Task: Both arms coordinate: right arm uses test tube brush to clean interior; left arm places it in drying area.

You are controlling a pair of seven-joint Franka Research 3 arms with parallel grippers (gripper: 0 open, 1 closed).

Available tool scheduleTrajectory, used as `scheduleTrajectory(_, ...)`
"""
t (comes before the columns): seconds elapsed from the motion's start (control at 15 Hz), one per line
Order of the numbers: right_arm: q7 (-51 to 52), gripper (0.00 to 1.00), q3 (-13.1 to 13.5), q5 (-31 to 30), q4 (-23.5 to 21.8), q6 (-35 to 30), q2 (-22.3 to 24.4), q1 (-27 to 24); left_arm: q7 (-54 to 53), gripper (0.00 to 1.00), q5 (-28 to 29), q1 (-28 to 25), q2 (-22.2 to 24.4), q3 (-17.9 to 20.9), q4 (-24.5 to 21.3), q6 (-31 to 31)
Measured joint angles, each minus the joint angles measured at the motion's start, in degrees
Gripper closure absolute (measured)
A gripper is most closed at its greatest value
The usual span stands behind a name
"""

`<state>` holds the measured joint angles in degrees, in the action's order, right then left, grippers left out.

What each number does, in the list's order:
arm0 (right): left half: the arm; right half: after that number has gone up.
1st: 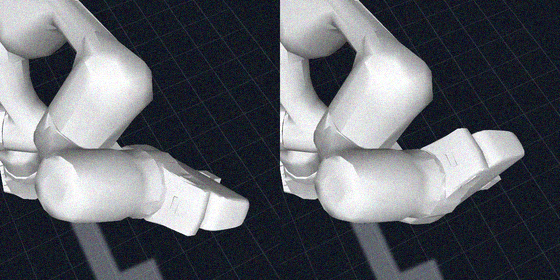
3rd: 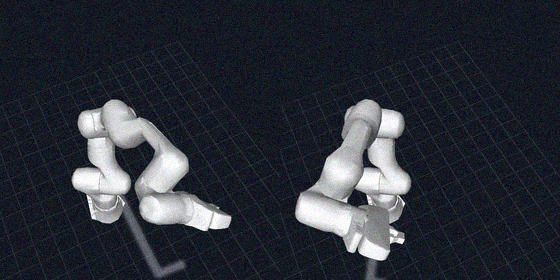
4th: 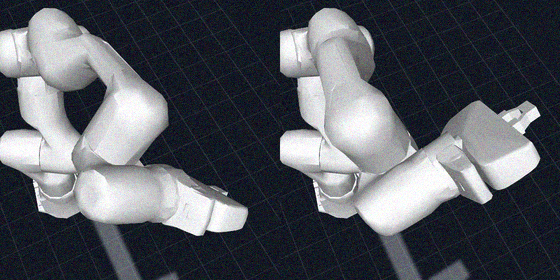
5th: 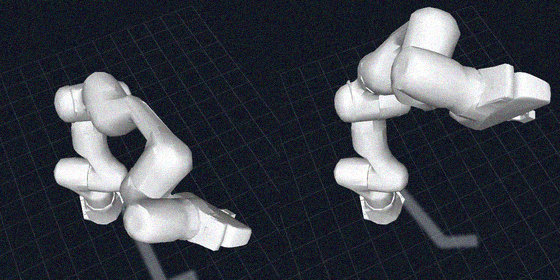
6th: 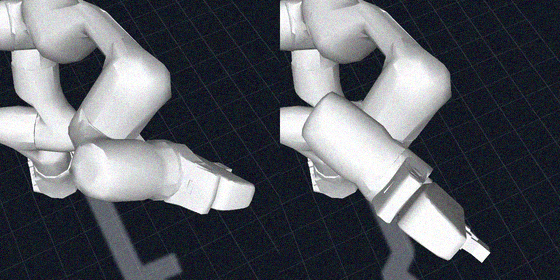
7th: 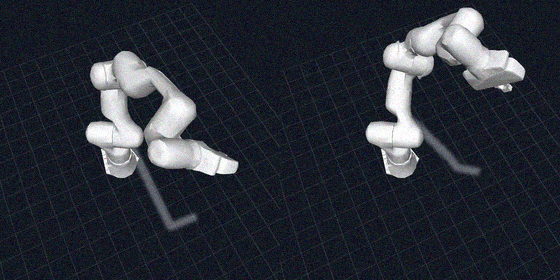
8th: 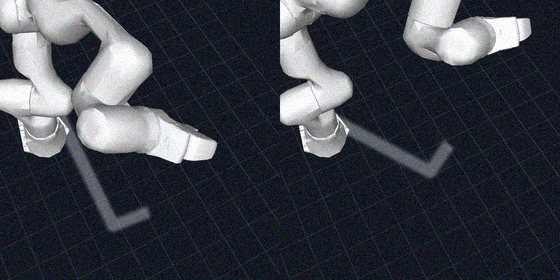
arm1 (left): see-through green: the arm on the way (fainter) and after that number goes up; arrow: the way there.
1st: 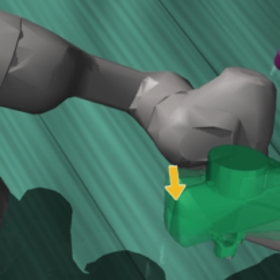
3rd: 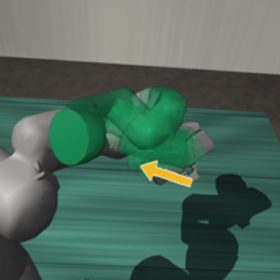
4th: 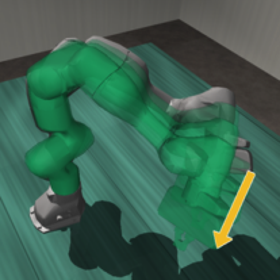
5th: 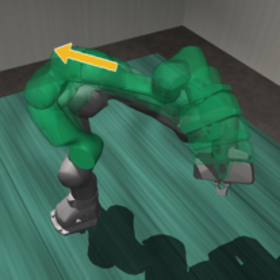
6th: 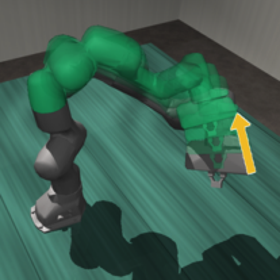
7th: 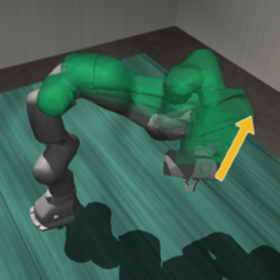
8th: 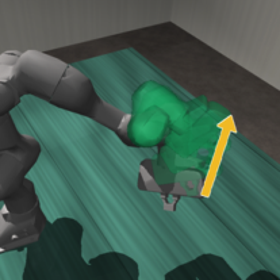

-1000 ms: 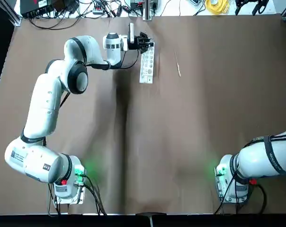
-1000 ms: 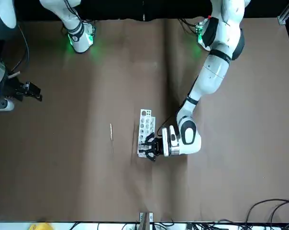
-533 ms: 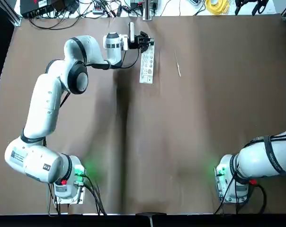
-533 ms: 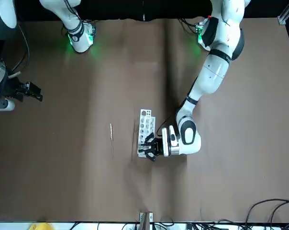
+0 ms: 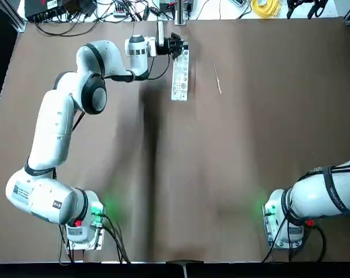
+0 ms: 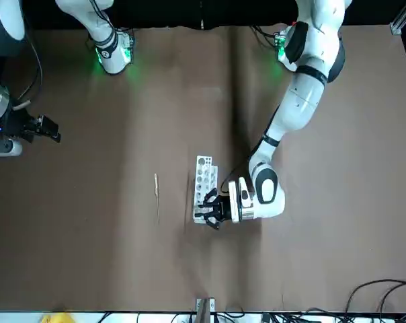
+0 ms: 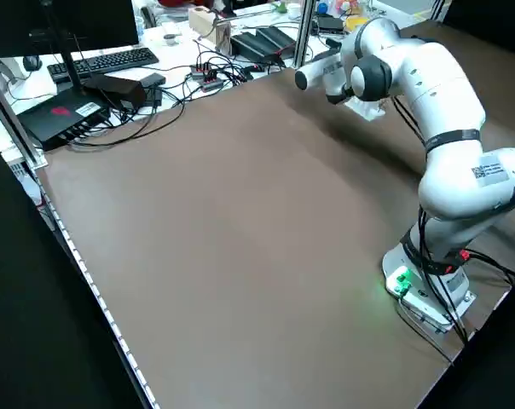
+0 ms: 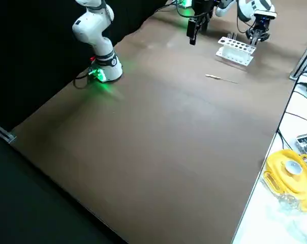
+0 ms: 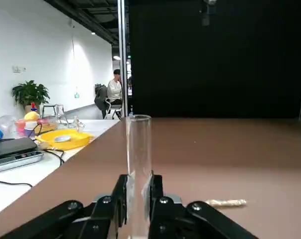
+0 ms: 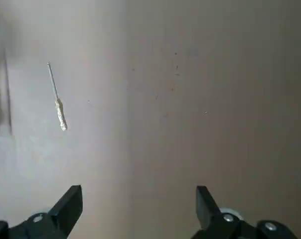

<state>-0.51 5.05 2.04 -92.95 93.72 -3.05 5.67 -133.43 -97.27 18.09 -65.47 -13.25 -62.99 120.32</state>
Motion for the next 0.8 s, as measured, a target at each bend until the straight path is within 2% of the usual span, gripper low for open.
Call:
scheduleTrajectory(0.53,0.0,0.0,0.0,0.0,0.0,0.0,0.0,0.0,12.6,0.77,0.0,0.1,6.4,0.1,-0.2,4.1)
scheduleTrajectory(0.73,0.0,0.0,0.0,0.0,0.0,0.0,0.0,0.0,21.6,0.77,0.0,0.1,8.8,0.1,-1.4,5.9)
scheduleTrajectory(0.8,0.0,0.0,-0.1,0.0,0.0,0.0,0.0,0.0,28.7,0.77,0.0,0.0,11.0,0.2,-3.2,7.1)
